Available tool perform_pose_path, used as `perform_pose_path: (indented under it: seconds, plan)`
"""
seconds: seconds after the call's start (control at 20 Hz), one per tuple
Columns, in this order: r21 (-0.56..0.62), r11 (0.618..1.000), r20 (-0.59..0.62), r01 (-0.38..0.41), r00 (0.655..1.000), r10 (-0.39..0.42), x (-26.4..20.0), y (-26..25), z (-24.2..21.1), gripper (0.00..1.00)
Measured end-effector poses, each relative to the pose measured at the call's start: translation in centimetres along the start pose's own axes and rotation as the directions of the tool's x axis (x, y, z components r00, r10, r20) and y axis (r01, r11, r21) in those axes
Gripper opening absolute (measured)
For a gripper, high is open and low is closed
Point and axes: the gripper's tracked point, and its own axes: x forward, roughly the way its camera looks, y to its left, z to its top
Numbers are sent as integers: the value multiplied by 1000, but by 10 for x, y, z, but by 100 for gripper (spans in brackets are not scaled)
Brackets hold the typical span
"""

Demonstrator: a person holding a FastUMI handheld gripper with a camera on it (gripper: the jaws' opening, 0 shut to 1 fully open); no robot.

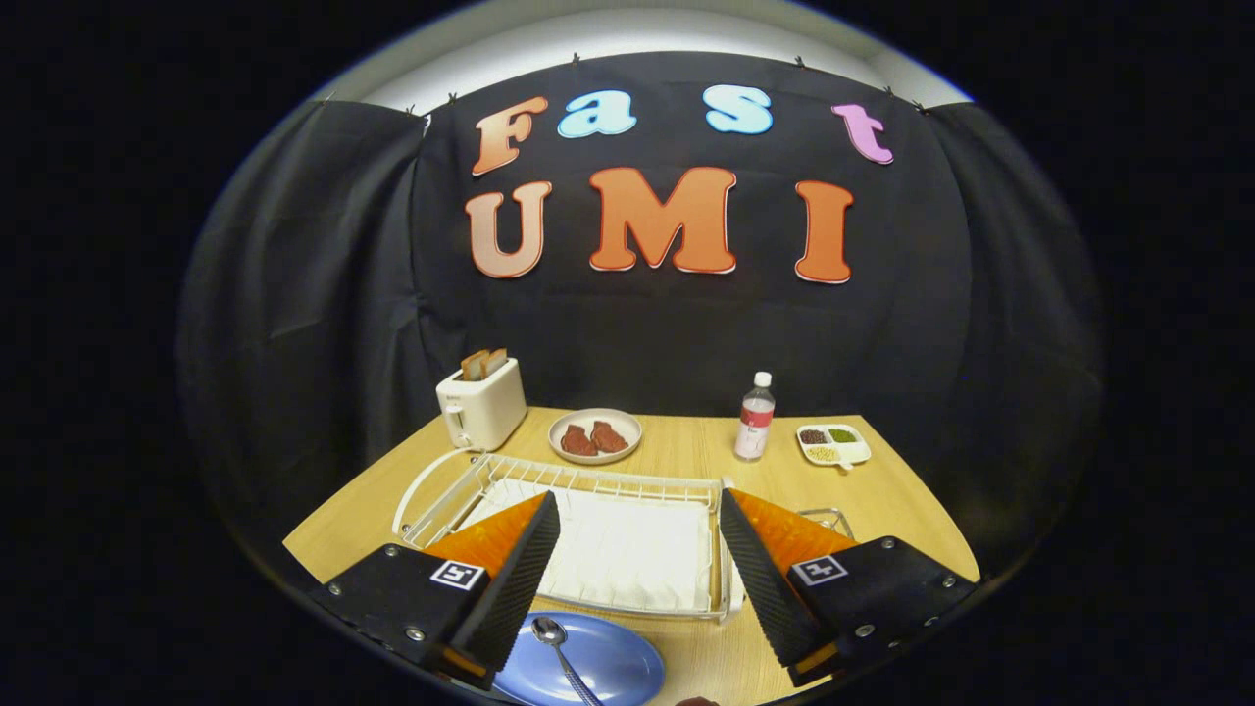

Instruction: Take the plate from the dish rack, then take the spoon from the basket and place it into the plate.

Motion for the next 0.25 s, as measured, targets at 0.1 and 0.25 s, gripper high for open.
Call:
perform_pose_path:
  seconds: [0.1,0.25]
  plan:
    - [-15,999,40,43,998,-42,-1,-13,21,98]
    - [-2,995,100,101,990,-101,-5,-31,47,98]
